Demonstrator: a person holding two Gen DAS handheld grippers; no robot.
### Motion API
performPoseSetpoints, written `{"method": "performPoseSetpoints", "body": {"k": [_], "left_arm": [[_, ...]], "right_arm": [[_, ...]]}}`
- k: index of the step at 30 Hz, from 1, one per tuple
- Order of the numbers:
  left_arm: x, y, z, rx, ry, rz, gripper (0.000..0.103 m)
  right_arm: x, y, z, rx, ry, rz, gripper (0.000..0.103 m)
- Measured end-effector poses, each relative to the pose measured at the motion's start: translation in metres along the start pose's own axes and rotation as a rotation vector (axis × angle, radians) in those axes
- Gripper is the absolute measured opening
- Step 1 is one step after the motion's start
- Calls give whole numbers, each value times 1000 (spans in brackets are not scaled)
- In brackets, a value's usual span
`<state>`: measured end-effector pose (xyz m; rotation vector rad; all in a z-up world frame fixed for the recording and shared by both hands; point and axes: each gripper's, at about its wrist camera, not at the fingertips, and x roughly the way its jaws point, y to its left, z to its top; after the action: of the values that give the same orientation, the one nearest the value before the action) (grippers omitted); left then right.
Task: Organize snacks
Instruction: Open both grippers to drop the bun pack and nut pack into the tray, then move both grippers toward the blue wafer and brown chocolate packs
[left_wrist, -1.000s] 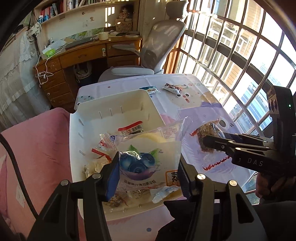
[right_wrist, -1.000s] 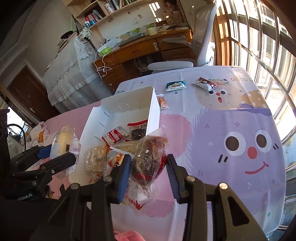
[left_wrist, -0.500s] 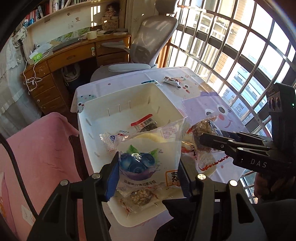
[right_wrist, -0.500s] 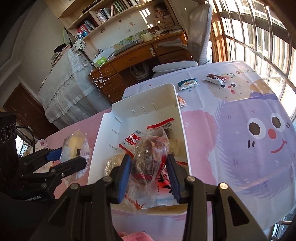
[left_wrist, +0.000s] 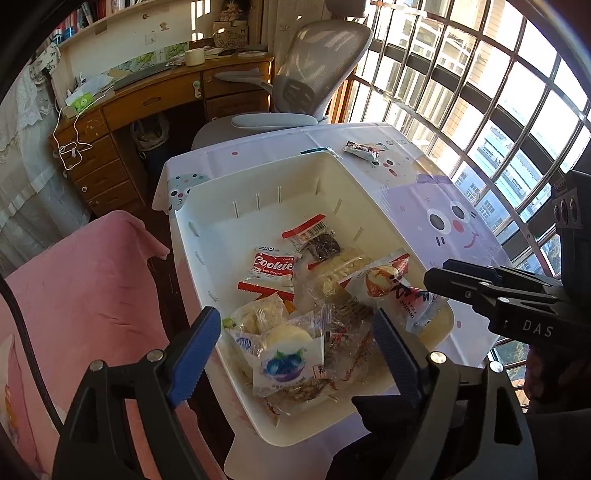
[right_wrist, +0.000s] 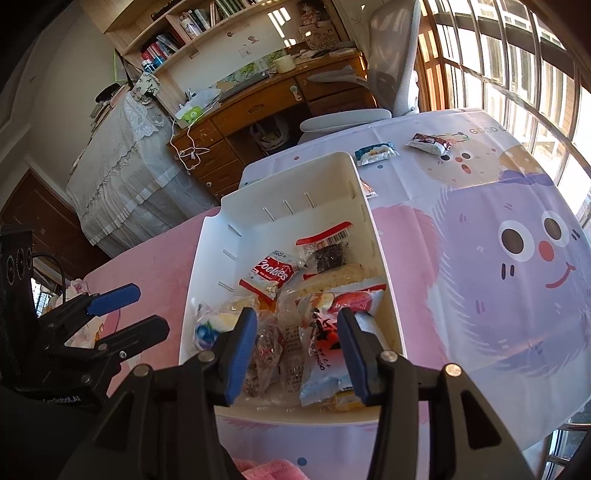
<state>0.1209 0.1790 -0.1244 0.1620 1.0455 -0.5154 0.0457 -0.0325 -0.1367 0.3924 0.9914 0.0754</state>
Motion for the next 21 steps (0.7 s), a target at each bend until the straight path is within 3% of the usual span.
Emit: {"method": "performPoseSetpoints", "body": {"k": [12,21], "left_arm": [[3,-32,43,67,38,-24,86],[14,-68,105,145,93,-28,86]], "right_arm": [[-16,-40,3,45,42,-68,54],[-21,-80,48,4,13,-114,58]]}}
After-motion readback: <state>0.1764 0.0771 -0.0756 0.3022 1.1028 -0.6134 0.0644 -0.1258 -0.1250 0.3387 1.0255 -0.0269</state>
